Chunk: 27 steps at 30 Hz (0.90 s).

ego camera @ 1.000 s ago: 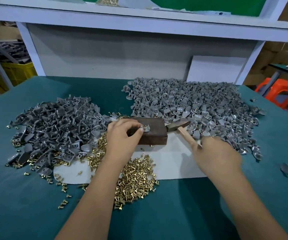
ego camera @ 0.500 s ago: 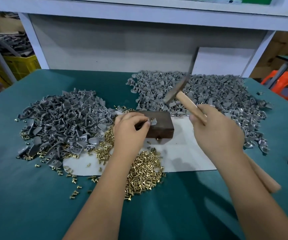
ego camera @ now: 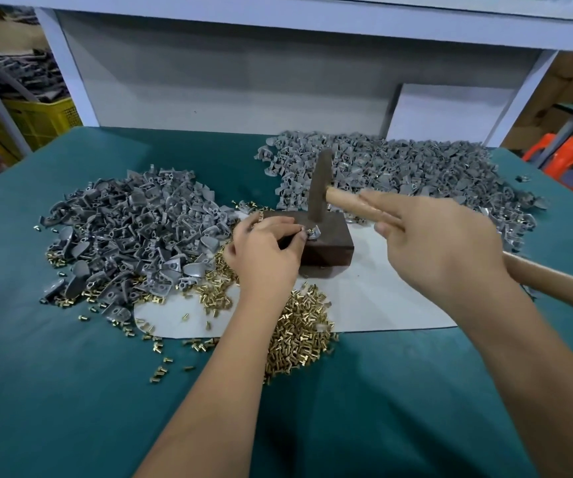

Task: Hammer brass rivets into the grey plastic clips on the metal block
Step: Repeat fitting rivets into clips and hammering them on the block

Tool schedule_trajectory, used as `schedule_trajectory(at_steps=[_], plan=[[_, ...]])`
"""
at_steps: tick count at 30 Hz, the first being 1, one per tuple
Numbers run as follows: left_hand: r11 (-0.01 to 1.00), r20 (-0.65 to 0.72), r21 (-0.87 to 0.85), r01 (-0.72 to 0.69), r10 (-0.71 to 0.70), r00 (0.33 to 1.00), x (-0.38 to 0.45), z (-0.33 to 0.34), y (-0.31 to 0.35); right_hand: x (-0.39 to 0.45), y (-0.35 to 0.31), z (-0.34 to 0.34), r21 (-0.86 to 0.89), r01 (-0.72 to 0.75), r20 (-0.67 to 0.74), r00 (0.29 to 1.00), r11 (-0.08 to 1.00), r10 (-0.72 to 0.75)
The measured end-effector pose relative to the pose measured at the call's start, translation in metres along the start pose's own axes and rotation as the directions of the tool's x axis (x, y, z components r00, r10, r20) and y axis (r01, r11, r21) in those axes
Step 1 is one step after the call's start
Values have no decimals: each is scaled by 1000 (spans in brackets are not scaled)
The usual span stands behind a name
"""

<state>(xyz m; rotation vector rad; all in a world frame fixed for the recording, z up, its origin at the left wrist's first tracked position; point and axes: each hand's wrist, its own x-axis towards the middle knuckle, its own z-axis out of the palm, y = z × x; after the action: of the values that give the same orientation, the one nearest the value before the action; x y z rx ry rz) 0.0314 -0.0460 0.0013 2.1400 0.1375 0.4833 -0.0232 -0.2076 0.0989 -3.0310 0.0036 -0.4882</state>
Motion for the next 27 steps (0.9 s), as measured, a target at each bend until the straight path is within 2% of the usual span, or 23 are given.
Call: schedule_trajectory(at_steps=[2,4,6,8,12,15,17,20,22,23,27], plan=[[1000,-1,8,24,-24,1000,1,2,-1,-2,-1,-1,58,-16,-151,988,998,25],[999,0,35,30,-30,1000,1,3,0,-7,-5,1,107,16,-239,971,994,10],[998,-1,47,37,-37,999,1,2,0,-9,-7,6,26,61,-162,985,998,-56],[999,5,32,42,-42,999,0,2,1,-8,-7,7,-16,24,-80,997,1000,-25],[998,14,13,60,-61,998,-1,3,-1,-10,-15,10,61,16,-255,967,998,0],[998,11,20,58,-58,998,-1,1,0,-10,-14,17,-45,56,-151,987,997,-62],[998,15,10,62,-62,998,-1,1,0,-7,-16,13,-73,10,-206,978,997,-25],[997,21,22,69,-70,997,0,3,-1,-11,-21,8,-6,-24,-258,966,1000,22],[997,21,27,67,-68,997,0,2,-1,-12,-19,15,-81,31,-177,983,996,-45],[997,23,25,68,-68,997,0,1,0,-13,-15,17,-80,18,-134,991,997,-28],[997,26,-5,79,-79,997,-1,2,0,-15,-19,13,40,-37,-271,961,999,46]])
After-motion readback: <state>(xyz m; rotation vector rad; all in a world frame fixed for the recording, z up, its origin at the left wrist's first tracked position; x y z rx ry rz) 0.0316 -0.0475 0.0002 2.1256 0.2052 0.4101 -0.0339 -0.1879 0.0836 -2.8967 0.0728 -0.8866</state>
